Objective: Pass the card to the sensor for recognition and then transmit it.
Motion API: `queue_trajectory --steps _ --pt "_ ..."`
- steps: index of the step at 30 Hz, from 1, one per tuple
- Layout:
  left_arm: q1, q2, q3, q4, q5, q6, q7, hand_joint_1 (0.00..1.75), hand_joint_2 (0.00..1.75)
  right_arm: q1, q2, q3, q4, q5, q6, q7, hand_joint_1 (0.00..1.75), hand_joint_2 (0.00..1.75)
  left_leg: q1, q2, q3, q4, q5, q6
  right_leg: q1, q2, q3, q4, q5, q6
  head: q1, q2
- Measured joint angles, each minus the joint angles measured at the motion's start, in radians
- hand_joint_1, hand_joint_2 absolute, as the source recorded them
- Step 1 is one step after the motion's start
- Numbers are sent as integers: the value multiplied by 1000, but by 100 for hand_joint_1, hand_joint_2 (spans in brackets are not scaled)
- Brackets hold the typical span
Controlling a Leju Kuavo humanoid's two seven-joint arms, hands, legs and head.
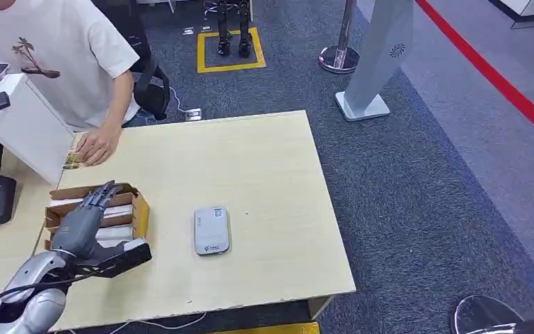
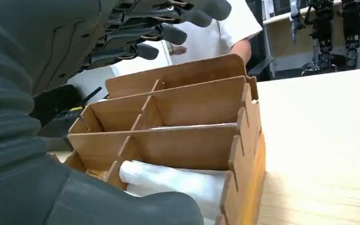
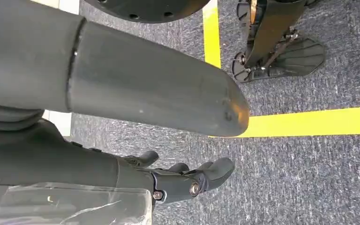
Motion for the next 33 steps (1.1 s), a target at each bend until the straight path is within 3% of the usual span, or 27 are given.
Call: queue_trajectory --steps 22,33 --pt "4 13 -4 0 21 1 5 0 175 0 0 0 0 0 3 -5 0 0 0 0 0 0 0 0 0 0 0 0 0 0 0 0" --pt "35 21 -4 -13 89 -18 -13 0 175 -2 0 0 0 0 3 -8 0 0 0 0 0 0 0 0 0 0 0 0 0 0 0 0"
